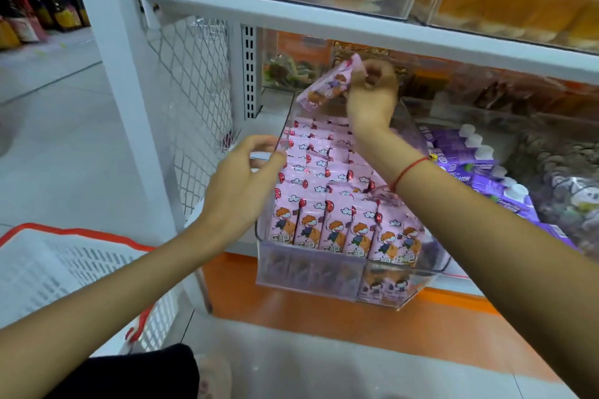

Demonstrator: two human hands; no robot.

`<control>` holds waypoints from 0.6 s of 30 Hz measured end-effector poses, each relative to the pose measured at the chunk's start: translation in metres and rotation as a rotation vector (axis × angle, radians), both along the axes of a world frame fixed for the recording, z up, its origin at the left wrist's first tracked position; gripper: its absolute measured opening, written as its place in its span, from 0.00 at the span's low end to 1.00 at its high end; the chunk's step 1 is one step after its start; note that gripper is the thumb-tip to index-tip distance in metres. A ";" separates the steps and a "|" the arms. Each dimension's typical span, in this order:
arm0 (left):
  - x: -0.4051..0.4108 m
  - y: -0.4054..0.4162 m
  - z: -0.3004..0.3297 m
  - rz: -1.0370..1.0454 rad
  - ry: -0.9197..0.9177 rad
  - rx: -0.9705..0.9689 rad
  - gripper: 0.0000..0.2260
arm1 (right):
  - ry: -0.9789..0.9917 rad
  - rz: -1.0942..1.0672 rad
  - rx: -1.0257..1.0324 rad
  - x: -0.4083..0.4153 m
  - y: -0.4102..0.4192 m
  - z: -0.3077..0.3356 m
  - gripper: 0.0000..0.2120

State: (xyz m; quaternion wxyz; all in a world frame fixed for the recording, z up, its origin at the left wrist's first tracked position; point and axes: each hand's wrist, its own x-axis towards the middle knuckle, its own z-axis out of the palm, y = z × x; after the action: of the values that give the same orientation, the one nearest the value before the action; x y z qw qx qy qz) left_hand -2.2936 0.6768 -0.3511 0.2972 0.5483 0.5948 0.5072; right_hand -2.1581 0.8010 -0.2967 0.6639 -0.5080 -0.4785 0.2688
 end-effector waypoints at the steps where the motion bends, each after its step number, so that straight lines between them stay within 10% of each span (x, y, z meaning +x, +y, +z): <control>1: -0.002 -0.001 0.004 0.033 0.073 0.050 0.12 | 0.055 0.009 -0.006 0.007 -0.012 0.003 0.03; 7: 0.018 -0.023 0.043 -0.078 0.202 0.409 0.14 | -0.055 0.148 -0.093 0.057 -0.103 0.012 0.05; 18: 0.071 -0.054 0.020 -0.469 -0.082 0.117 0.09 | 0.157 0.331 -0.225 0.085 -0.166 0.002 0.07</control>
State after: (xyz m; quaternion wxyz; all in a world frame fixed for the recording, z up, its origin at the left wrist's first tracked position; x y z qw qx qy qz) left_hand -2.2226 0.6231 -0.3310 0.3983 0.6666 0.4082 0.4799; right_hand -2.0728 0.6347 -0.2951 0.5850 -0.4709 -0.4693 0.4645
